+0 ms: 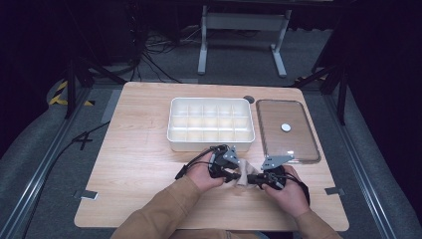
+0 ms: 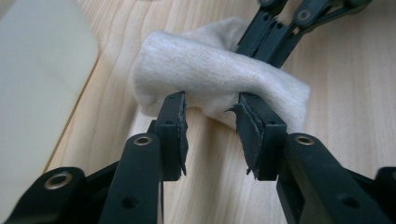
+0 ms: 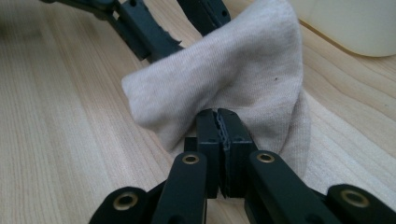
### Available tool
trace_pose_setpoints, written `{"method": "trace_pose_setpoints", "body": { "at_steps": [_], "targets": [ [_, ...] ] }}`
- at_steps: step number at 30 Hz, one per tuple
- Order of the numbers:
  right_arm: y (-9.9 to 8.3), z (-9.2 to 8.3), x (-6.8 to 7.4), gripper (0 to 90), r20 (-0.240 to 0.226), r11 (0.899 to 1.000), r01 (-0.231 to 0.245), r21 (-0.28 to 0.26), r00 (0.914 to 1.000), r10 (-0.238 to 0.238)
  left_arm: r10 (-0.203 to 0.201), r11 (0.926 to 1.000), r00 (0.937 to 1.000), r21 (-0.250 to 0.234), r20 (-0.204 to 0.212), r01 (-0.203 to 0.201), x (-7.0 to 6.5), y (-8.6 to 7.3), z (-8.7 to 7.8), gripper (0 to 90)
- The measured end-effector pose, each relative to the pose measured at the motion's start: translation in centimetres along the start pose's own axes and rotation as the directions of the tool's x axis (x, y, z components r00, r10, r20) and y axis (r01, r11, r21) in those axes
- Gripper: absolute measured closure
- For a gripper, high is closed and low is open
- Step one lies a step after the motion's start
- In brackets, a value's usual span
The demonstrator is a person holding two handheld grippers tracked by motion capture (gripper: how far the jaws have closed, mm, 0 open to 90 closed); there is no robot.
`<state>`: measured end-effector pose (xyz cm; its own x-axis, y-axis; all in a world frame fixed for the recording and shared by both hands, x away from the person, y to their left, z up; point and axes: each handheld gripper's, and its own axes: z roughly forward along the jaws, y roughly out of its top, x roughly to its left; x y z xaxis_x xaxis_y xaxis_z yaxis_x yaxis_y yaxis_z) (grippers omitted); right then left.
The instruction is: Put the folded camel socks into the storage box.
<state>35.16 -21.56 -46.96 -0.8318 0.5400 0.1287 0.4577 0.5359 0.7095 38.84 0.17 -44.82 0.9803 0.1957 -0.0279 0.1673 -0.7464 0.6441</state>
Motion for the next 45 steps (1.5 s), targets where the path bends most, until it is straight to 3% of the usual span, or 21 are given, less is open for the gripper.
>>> {"method": "trace_pose_setpoints", "body": {
  "at_steps": [3,11,14,17,21,25,29,33,40,45],
  "targets": [
    [0.0,0.0,0.1,88.3,0.0,1.0,0.003,0.001,1.0,-0.003,-0.001,1.0,0.9999,0.001,0.012,0.001,-0.2,0.1,0.4,61.5],
    [-0.2,-0.2,-0.1,87.6,-0.02,1.0,-0.013,-0.002,0.9997,0.013,0.056,0.9983,0.9979,-0.019,0.032,-0.055,-0.8,0.7,0.5,57.9],
    [-0.2,0.0,0.1,87.8,-0.039,1.0,-0.01,0.001,0.9992,0.01,0.073,0.9973,0.9971,-0.006,0.019,-0.073,-1.2,0.8,0.4,56.9],
    [0.0,0.2,0.1,87.9,-0.045,1.0,-0.009,-0.001,0.9989,0.009,0.069,0.9976,0.9974,0.0,0.02,-0.069,-1.1,0.7,0.2,56.7],
    [0.2,0.6,0.3,88.7,-0.046,1.0,-0.024,-0.01,0.9987,0.023,0.029,0.9996,0.9989,0.006,0.038,-0.029,-1.1,0.7,0.5,55.6],
    [0.1,0.5,0.3,87.0,-0.051,0.999,-0.035,-0.01,0.9981,0.035,0.03,0.9996,0.9984,0.0,0.049,-0.03,-1.1,0.6,0.4,55.4],
    [0.5,-0.4,0.8,80.7,0.013,0.999,-0.037,0.012,0.9992,0.037,0.019,0.9998,0.9991,-0.002,0.039,-0.019,-1.1,0.6,0.2,54.1],
    [0.6,-0.9,0.8,78.6,0.046,1.0,-0.021,0.02,0.9988,0.02,0.017,0.9998,0.9993,0.004,0.032,-0.017,-1.0,0.6,0.2,53.7],
    [0.6,-4.1,0.3,80.4,0.131,1.0,-0.018,-0.022,0.9912,0.02,0.01,0.9999,0.9993,0.003,0.035,-0.011,-1.0,0.6,0.3,54.0],
    [-0.7,-3.5,-0.7,83.2,0.128,0.998,-0.054,0.032,0.9906,0.05,0.012,0.9999,0.9994,0.0,0.033,-0.012,-1.1,0.7,0.4,54.0]
  ]
}}
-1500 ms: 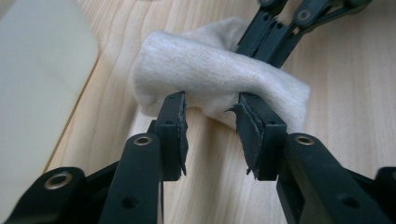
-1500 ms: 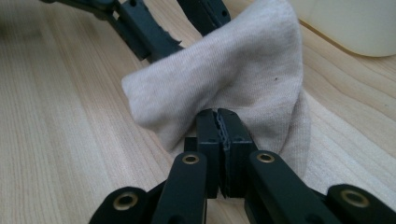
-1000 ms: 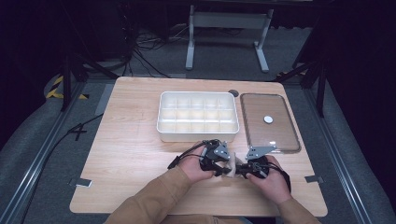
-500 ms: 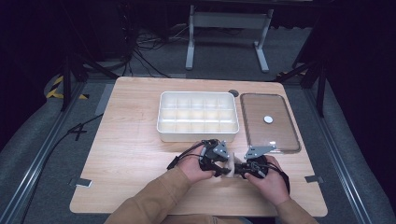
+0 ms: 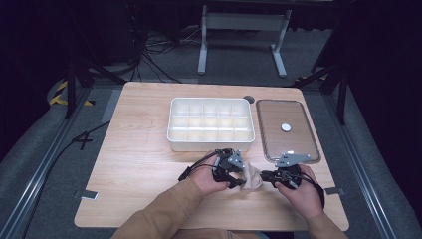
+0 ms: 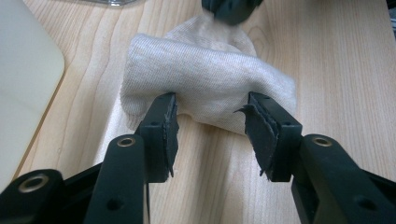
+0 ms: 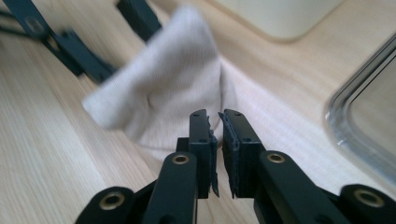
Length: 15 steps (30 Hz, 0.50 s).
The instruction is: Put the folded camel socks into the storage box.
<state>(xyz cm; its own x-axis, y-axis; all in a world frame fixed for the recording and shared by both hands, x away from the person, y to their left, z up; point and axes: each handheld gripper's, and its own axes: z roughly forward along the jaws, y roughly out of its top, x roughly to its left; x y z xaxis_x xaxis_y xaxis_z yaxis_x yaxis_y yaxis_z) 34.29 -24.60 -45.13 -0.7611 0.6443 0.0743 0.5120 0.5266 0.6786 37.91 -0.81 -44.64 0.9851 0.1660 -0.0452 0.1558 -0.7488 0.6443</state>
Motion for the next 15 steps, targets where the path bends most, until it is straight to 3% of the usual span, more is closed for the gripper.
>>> {"method": "trace_pose_setpoints", "body": {
  "at_steps": [3,15],
  "targets": [
    [-0.3,1.0,-0.1,84.5,-0.012,0.999,0.007,0.034,0.9999,-0.007,0.0,1.0,1.0,-0.008,-0.003,0.0,0.1,0.0,-0.1,54.0],
    [0.4,2.5,0.9,85.5,-0.08,1.0,0.013,0.017,0.9967,-0.012,0.028,0.9995,0.9996,-0.018,-0.002,-0.028,-0.4,0.3,-0.2,53.8]
  ]
}}
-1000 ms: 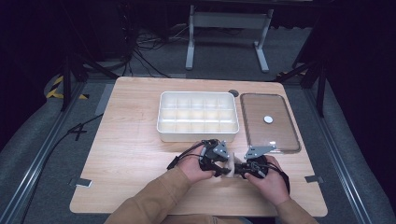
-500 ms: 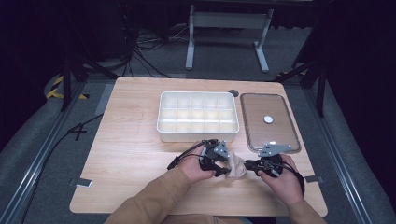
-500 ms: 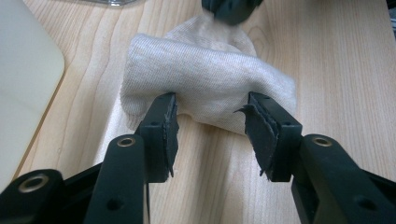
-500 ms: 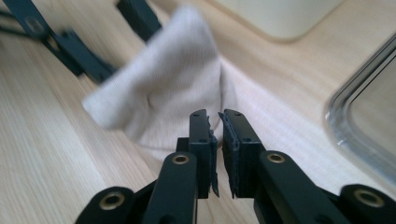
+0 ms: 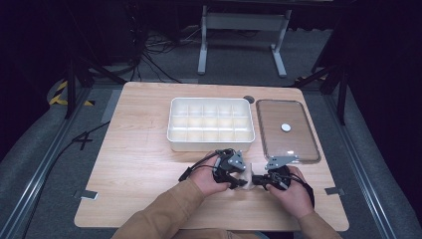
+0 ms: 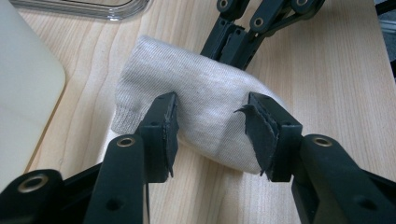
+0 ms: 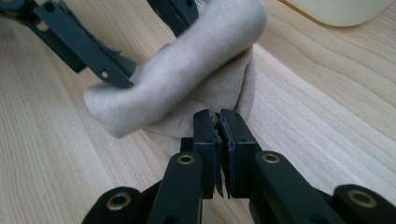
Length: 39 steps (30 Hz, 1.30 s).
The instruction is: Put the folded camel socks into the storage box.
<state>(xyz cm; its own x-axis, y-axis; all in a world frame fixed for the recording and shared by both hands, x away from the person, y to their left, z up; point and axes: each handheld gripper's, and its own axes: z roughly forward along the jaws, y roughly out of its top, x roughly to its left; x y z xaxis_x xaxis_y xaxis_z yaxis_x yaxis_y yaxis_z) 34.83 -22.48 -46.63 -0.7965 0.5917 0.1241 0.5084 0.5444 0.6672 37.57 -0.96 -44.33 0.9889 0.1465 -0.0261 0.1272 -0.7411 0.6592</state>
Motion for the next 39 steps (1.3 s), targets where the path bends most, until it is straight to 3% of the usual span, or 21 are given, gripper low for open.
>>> {"method": "trace_pose_setpoints", "body": {
  "at_steps": [14,16,22,23,27,33,39],
  "targets": [
    [-0.3,0.2,-0.3,85.4,-0.032,0.999,-0.025,-0.026,0.9992,0.024,0.004,0.9998,1.0,0.018,0.003,-0.005,0.0,0.0,1.3,54.5],
    [-0.3,0.2,-0.3,85.0,-0.034,0.999,-0.027,-0.027,0.9991,0.026,-0.02,0.9996,0.9998,0.019,0.003,0.02,-0.1,0.0,1.3,54.7],
    [0.1,-1.2,-0.4,83.7,-0.016,0.999,-0.023,-0.039,0.9996,0.022,-0.032,0.9993,0.9995,0.021,0.003,0.032,-0.1,-0.1,1.2,54.8],
    [0.4,-2.1,-0.2,84.1,-0.008,0.998,-0.021,-0.066,0.9997,0.021,-0.028,0.9994,0.9996,0.021,0.002,0.028,-0.1,-0.1,1.2,54.8],
    [1.0,-2.8,0.2,84.1,-0.01,0.995,-0.009,-0.096,0.9999,0.008,-0.029,0.9993,0.9996,0.023,-0.007,0.029,-0.1,0.0,1.2,54.7],
    [1.6,-2.6,0.6,84.3,-0.015,0.989,-0.003,-0.149,0.9999,0.001,-0.029,0.9992,0.9994,0.026,-0.015,0.03,-0.2,0.1,1.2,54.6],
    [1.8,-1.1,0.9,85.9,-0.025,0.993,0.014,-0.116,0.9996,-0.017,-0.026,0.9994,0.9996,0.022,-0.011,0.026,-0.1,0.0,1.2,54.0]
  ]
}}
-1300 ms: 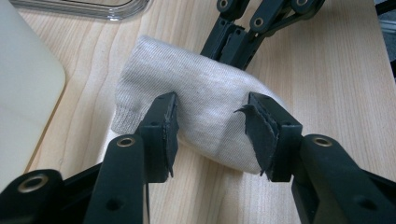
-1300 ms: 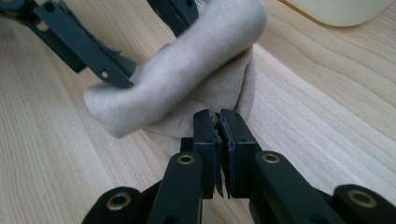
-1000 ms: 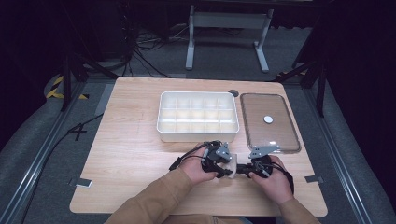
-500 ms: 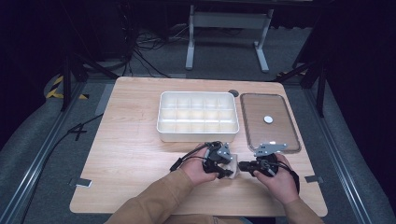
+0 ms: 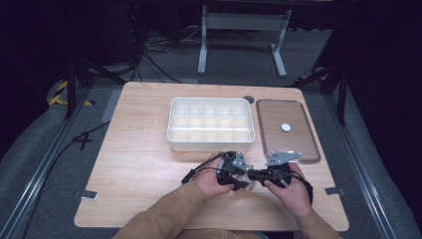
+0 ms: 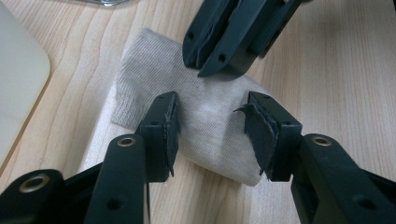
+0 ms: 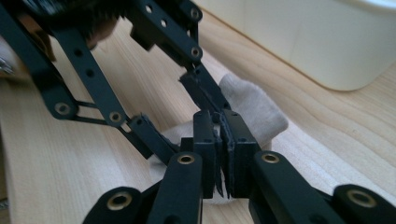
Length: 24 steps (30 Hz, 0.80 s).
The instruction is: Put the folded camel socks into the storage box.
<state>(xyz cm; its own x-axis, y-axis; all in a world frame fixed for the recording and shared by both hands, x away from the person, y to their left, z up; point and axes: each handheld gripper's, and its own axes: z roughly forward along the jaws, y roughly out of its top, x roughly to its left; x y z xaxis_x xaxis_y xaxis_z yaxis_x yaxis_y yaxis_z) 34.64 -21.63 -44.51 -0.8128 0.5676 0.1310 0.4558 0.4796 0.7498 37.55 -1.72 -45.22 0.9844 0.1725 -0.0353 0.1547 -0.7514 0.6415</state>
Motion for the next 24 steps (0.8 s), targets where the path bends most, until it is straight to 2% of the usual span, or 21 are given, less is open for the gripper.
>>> {"method": "trace_pose_setpoints", "body": {
  "at_steps": [5,13,16,24],
  "targets": [
    [-0.5,0.4,-0.3,85.8,0.016,0.999,-0.002,0.036,0.9999,0.002,-0.02,0.9996,0.9998,-0.018,0.01,0.02,-0.2,-0.1,-0.1,50.6],
    [-0.8,0.7,-0.8,85.5,0.026,0.998,0.003,0.065,0.9996,-0.005,-0.018,0.9994,0.9997,-0.03,0.018,0.019,-0.1,-0.4,-0.6,49.3],
    [-0.9,0.7,-1.0,85.2,0.023,0.997,0.002,0.073,0.9997,-0.004,-0.024,0.9995,0.9988,-0.017,0.042,0.025,0.0,-0.7,-0.6,49.5],
    [-0.9,0.9,-1.1,85.0,0.023,0.997,0.006,0.077,0.9997,-0.007,-0.044,0.9986,0.9981,0.031,0.044,0.043,-0.2,-1.1,0.0,49.1]
  ]
}}
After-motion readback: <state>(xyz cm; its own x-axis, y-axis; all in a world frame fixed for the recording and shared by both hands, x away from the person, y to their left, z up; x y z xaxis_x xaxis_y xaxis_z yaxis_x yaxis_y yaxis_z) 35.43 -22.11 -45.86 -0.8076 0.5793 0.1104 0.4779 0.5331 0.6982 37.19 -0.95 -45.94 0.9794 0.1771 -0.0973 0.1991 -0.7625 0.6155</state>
